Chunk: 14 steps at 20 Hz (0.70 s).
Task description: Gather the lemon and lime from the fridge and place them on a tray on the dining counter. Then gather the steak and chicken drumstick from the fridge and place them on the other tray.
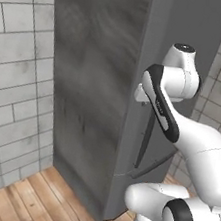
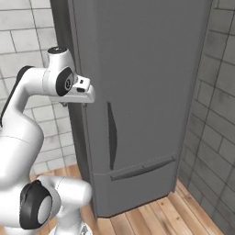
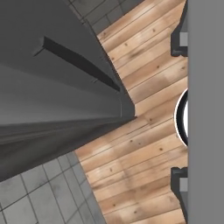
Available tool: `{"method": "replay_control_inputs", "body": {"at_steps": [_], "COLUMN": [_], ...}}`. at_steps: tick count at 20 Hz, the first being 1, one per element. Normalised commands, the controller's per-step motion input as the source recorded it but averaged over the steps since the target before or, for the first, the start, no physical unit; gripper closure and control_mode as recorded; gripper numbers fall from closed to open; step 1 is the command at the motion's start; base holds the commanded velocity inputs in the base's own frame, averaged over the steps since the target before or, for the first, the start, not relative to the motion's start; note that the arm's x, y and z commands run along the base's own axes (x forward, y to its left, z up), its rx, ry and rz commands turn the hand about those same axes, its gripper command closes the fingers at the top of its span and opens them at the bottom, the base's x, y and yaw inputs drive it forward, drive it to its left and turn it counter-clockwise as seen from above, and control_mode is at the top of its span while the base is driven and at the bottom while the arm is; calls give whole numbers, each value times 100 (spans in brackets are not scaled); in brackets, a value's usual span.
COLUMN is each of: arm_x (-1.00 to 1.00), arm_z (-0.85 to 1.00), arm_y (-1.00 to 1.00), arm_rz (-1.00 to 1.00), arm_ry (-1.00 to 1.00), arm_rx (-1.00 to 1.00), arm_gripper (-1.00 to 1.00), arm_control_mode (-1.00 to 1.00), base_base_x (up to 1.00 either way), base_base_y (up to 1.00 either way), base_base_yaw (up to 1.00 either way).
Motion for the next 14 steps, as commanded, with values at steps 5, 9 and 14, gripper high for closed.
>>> {"method": "replay_control_inputs", "body": {"at_steps": [5,9,14], "arm_x": [0,0,0], "arm_z": [0,0,0], "arm_y": [0,0,0], "arm_rz": [0,0,0], "arm_ry": [0,0,0], "arm_rx": [0,0,0], "arm_gripper": [-100,-100,-100], "arm_control_mode": [100,100,100], "base_base_x": [63,52,31], "base_base_y": [0,0,0], "base_base_yaw": [0,0,0]}}
